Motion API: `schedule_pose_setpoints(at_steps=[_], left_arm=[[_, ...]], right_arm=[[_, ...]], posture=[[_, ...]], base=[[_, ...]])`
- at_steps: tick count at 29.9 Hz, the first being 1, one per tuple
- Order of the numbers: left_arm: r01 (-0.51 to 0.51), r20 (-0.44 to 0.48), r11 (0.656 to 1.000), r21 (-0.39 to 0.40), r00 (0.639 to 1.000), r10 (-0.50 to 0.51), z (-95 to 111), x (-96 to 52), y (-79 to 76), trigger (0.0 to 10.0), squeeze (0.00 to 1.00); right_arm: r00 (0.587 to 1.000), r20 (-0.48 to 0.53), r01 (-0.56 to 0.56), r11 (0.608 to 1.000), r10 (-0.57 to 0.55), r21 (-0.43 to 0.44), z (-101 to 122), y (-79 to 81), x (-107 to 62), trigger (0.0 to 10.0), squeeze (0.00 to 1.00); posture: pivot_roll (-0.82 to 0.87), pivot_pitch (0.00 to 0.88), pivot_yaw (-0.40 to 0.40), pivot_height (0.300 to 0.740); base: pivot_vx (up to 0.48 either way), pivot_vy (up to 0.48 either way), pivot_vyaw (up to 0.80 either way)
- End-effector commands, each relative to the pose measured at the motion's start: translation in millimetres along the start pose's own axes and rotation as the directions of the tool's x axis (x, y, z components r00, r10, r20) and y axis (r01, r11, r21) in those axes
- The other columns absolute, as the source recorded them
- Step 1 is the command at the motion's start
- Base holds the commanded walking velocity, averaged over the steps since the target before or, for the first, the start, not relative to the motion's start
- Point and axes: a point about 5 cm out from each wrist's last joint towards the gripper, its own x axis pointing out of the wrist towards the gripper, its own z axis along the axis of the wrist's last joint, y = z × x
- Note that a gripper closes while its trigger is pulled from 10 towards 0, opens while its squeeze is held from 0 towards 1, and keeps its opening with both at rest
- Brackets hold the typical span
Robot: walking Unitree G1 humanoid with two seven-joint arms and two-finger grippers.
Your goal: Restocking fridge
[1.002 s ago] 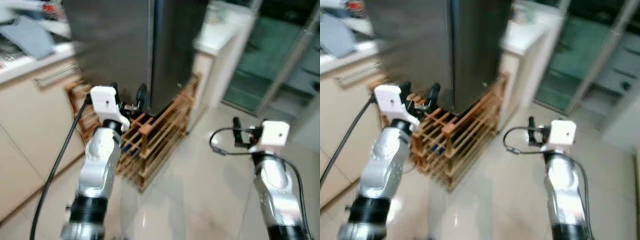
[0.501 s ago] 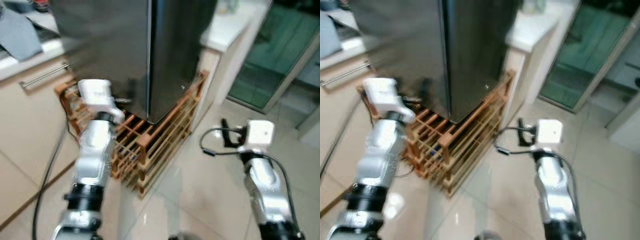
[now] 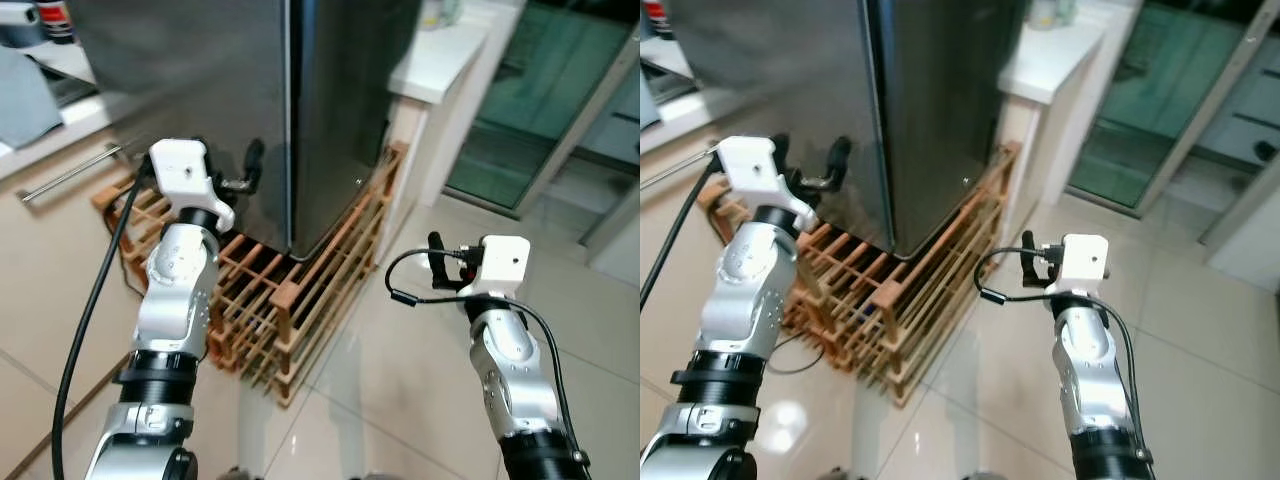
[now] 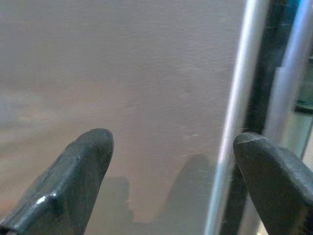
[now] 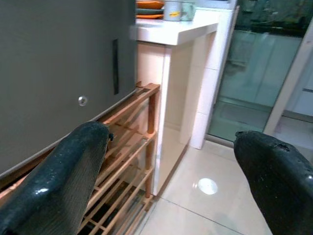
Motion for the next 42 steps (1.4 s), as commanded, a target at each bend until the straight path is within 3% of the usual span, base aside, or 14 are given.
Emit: schedule_pose_setpoints(at_steps=[1,10,21,24,25,28,31,36,42], left_arm=[[0.03,-0.02,0.999,0.017,0.999,-0.03,1.1,6.1,-2.8,10.0,0.0],[0.065,-0.051,0.998,0.018,0.997,-0.064,0.8,16.3,-5.1,10.0,0.0],[0.104,-0.082,0.994,0.025,0.991,-0.102,0.1,8.8,3.3,10.0,0.0],[0.141,-0.09,0.99,-0.007,0.986,-0.141,-1.3,7.6,-3.3,10.0,0.0],[0.182,-0.087,0.982,-0.042,0.979,-0.185,-1.1,7.6,-14.2,10.0,0.0],[0.226,-0.07,0.97,-0.088,0.97,-0.233,0.4,6.9,-24.8,10.0,0.0],[0.239,-0.072,0.966,-0.097,0.966,-0.247,-0.4,6.6,-28.2,10.0,0.0],[0.275,-0.095,0.952,-0.133,0.953,-0.289,-4.2,19.9,-44.2,10.0,0.0],[0.253,-0.125,0.962,-0.104,0.956,-0.265,-1.9,31.5,-37.9,10.0,0.0]], right_arm=[[1.0,0.013,0.003,1.0,-0.003,0.002,1.5,0.9,1.8,10.0,0.0],[1.0,0.0,-0.015,1.0,0.015,-0.001,-0.7,6.2,4.1,10.0,0.0],[1.0,-0.003,-0.026,1.0,0.026,-0.004,-3.5,11.2,3.8,10.0,0.0],[1.0,-0.011,-0.027,1.0,0.027,-0.007,-5.4,10.4,3.0,10.0,0.0],[1.0,-0.013,-0.029,1.0,0.029,-0.009,-5.9,9.7,2.7,10.0,0.0],[0.999,-0.015,-0.029,1.0,0.028,-0.01,-6.4,8.8,3.3,10.0,0.0],[1.0,-0.019,-0.024,1.0,0.024,-0.007,-7.0,7.8,3.9,10.0,0.0],[1.0,-0.022,-0.013,1.0,0.013,0.008,-7.2,8.1,9.1,10.0,0.0],[1.0,-0.018,0.006,1.0,-0.006,0.01,-6.9,5.1,10.1,10.0,0.0]], posture=[[-0.08,0.0,0.001,0.74],[-0.08,0.0,0.004,0.74],[-0.08,0.0,0.003,0.74],[-0.08,0.0,0.004,0.74],[-0.09,0.0,0.003,0.74],[-0.08,0.0,0.006,0.74],[-0.08,0.0,0.007,0.74],[-0.08,0.0,0.015,0.74],[-0.08,0.0,0.018,0.74]], base=[[0.0,0.0,0.0],[0.0,0.0,-0.43],[0.0,0.0,0.0],[0.0,0.0,0.0],[0.0,0.0,0.0],[0.0,0.0,0.0],[0.0,0.0,0.0],[0.0,0.0,0.0],[0.0,0.0,0.0]])
